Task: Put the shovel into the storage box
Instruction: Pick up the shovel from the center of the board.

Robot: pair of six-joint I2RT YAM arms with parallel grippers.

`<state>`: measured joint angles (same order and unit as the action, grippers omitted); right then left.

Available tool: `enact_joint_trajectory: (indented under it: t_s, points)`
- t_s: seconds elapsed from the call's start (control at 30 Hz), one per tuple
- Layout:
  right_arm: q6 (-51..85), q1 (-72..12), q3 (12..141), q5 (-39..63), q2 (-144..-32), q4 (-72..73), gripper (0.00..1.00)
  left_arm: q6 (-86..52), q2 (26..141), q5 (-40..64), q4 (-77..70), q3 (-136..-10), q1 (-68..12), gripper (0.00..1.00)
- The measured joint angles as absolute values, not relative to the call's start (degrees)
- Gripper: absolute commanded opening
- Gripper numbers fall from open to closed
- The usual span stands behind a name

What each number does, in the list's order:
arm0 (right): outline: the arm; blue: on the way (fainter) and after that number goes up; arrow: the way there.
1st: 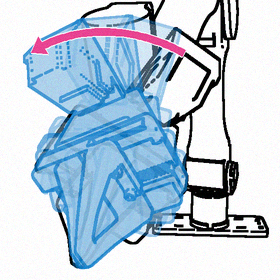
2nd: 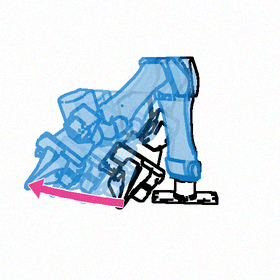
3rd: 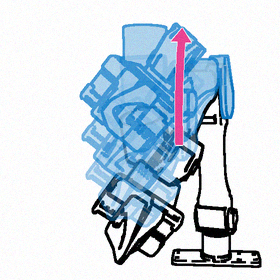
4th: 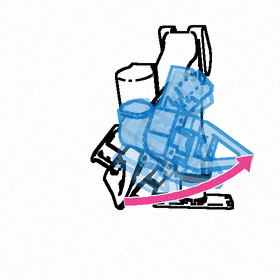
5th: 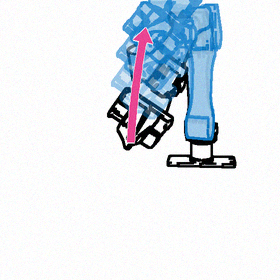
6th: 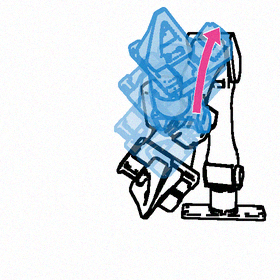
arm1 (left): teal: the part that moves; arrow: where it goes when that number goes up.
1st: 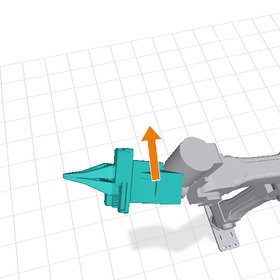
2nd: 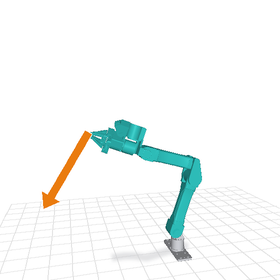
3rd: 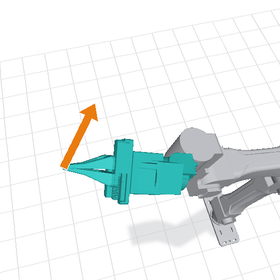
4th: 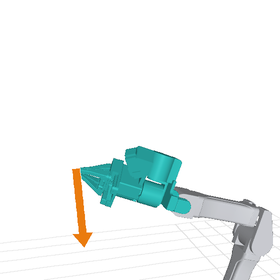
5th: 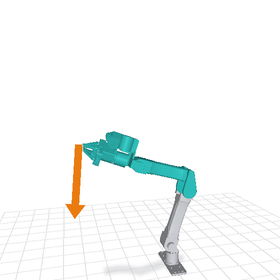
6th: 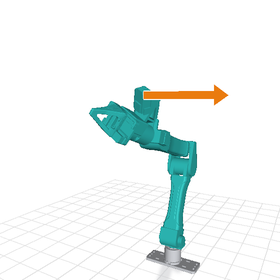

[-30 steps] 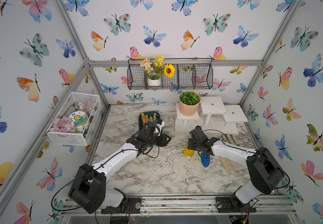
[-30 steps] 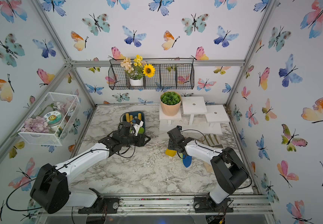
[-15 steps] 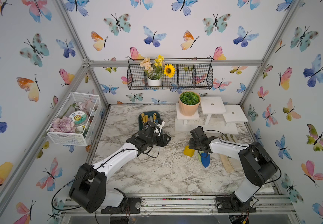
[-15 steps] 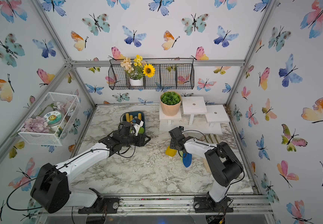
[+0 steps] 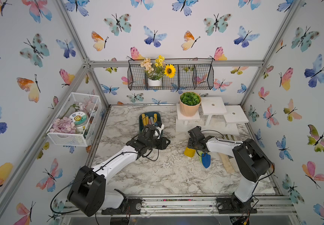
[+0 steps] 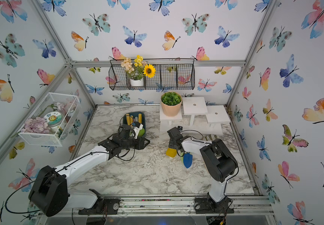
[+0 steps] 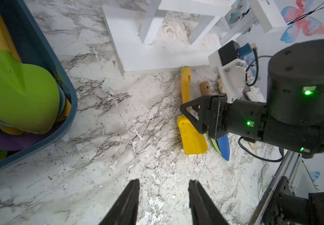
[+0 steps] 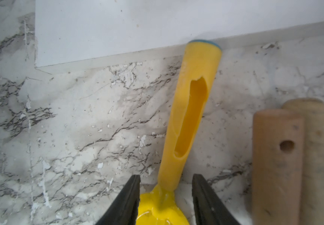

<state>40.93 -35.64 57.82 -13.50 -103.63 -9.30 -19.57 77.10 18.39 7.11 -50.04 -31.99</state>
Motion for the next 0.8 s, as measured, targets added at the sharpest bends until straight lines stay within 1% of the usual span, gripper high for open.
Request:
enact_joint_trajectory:
  t_s: [0.23, 0.3, 0.47, 0.6, 0.8]
  points:
    - [40.91, -35.66, 57.93, -14.55, -105.21, -8.49, 0.38, -19.84, 75.50, 17.82, 7.09, -48.73, -32.01, 0.47]
    - [40.88, -35.64, 57.93, -14.74, -105.34, -8.16, 0.32, -19.94, 75.40, 17.80, 7.09, -48.58, -31.99, 0.47]
    - [40.88, -35.64, 57.80, -14.70, -105.43, -7.79, 0.20, -20.16, 75.37, 17.67, 7.07, -48.51, -31.99, 0.47]
    - [40.60, -35.64, 56.23, -14.57, -104.47, -6.70, 0.16, -20.62, 75.37, 17.58, 6.92, -48.51, -32.01, 0.47]
    - [39.38, -35.66, 51.40, -13.80, -100.25, -6.63, 0.13, -21.47, 75.37, 15.31, 6.20, -48.51, -31.99, 0.47]
